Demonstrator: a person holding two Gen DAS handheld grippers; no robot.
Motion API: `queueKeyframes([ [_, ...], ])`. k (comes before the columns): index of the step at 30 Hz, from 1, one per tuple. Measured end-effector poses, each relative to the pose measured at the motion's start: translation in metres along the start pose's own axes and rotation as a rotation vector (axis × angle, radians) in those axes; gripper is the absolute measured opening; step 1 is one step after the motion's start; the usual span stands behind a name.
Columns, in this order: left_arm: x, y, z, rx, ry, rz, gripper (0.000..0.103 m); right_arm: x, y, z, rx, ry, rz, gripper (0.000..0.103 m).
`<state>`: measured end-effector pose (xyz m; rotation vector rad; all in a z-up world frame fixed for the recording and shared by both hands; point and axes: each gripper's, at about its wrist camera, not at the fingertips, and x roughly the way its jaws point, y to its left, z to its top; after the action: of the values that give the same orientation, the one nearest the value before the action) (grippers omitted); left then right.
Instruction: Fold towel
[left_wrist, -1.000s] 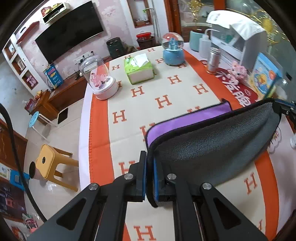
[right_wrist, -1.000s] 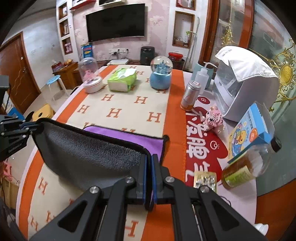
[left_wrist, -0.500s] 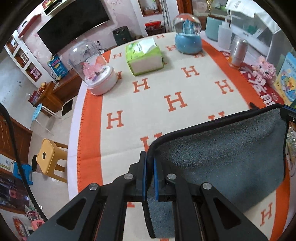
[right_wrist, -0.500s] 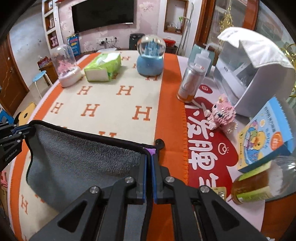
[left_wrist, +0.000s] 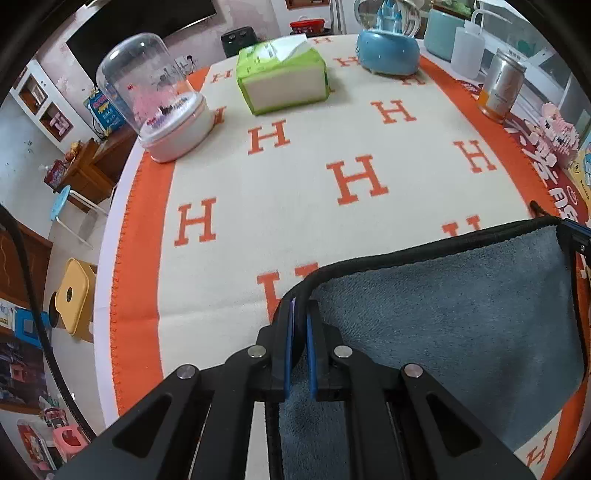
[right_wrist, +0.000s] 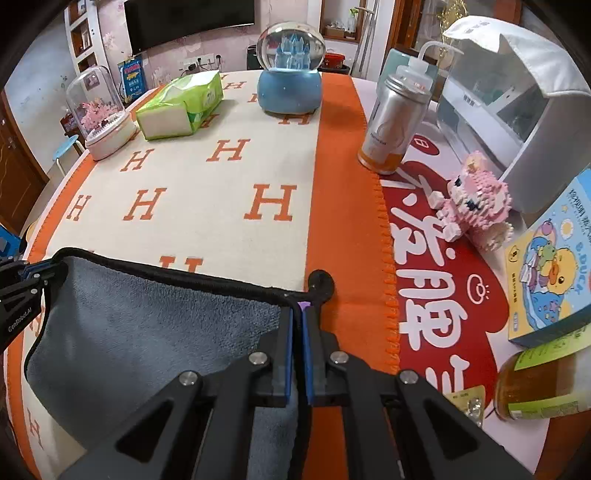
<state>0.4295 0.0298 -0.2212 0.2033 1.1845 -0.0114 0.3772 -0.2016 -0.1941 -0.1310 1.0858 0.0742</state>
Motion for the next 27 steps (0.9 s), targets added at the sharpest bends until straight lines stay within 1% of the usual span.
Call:
queueKeyframes([
  [5,0.01,0.002,-0.002,-0.011,0.019,-0.011,0.005,0.011,0.001,-0.001,-0.003,0.018,0.002,0.005],
  [10,0.013,0.005,-0.001,-0.02,0.018,-0.027,0.006,0.017,0.001,-0.003,-0.005,0.022,-0.003,0.005],
  [15,0.013,0.006,-0.002,-0.024,0.01,-0.039,0.006,0.019,0.001,-0.004,-0.001,0.025,-0.005,0.008],
  [17,0.013,0.007,-0.003,-0.023,0.011,-0.037,0.009,0.018,0.0,-0.004,0.003,0.027,-0.005,0.01],
  [18,0.013,0.007,-0.003,-0.021,0.01,-0.028,0.013,0.018,0.0,-0.004,0.004,0.028,-0.005,0.01],
  [20,0.013,0.008,-0.002,-0.023,0.008,-0.007,0.028,0.016,0.0,-0.004,0.005,0.029,-0.011,0.014],
  [21,0.012,0.009,-0.002,-0.027,0.01,-0.005,0.03,0.015,0.0,-0.003,0.007,0.028,-0.013,0.015],
  [22,0.012,0.011,-0.002,-0.033,0.014,-0.013,0.035,0.013,-0.001,-0.003,0.011,0.026,-0.019,0.018],
  [24,0.011,0.016,-0.001,-0.054,0.024,-0.037,0.052,0.007,-0.003,-0.002,0.019,0.019,-0.022,0.023],
  [25,0.01,0.017,-0.001,-0.065,0.027,-0.052,0.067,0.003,-0.004,-0.002,0.024,0.012,-0.021,0.026],
  [26,0.008,0.019,-0.001,-0.075,0.027,-0.066,0.077,0.001,-0.005,-0.002,0.025,0.009,-0.023,0.03],
  [27,0.005,0.02,-0.001,-0.084,0.026,-0.073,0.079,-0.003,-0.005,-0.001,0.027,0.005,-0.028,0.032],
])
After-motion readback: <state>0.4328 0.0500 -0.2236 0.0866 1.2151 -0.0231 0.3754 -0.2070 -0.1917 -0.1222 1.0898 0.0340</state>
